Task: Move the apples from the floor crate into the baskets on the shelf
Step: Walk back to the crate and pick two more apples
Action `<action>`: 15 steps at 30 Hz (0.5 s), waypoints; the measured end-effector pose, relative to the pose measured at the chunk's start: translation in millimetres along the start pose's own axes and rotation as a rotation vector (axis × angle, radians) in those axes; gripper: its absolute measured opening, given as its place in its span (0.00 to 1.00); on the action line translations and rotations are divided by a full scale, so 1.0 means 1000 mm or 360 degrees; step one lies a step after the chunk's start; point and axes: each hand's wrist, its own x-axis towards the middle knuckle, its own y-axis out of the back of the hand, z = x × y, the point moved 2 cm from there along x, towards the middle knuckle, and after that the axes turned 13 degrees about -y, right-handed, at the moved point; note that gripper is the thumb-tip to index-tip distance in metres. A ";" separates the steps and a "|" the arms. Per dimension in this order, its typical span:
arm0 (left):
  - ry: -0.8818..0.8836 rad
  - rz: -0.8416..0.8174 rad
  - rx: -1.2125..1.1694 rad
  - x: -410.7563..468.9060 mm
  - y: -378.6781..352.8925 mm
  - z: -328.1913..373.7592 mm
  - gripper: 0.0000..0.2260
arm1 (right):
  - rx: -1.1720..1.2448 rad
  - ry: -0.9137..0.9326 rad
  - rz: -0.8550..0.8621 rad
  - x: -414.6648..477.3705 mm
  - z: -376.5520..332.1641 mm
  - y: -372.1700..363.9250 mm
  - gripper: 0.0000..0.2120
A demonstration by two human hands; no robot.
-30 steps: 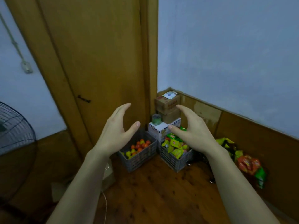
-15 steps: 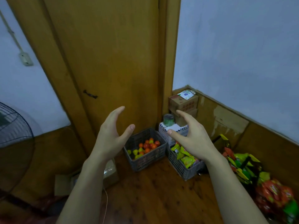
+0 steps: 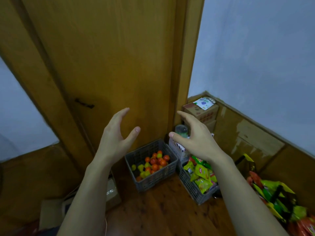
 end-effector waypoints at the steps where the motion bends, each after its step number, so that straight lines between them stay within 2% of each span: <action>1: 0.0009 -0.0006 -0.0004 0.014 -0.003 -0.011 0.34 | -0.0023 -0.0005 -0.0012 0.018 0.000 -0.002 0.38; 6: 0.0039 -0.0011 -0.0034 0.071 -0.018 -0.065 0.32 | -0.0045 -0.0010 -0.0014 0.093 0.005 -0.016 0.38; 15: 0.0097 -0.0029 0.0039 0.152 -0.051 -0.141 0.32 | -0.0038 0.0036 -0.0199 0.217 0.026 -0.053 0.37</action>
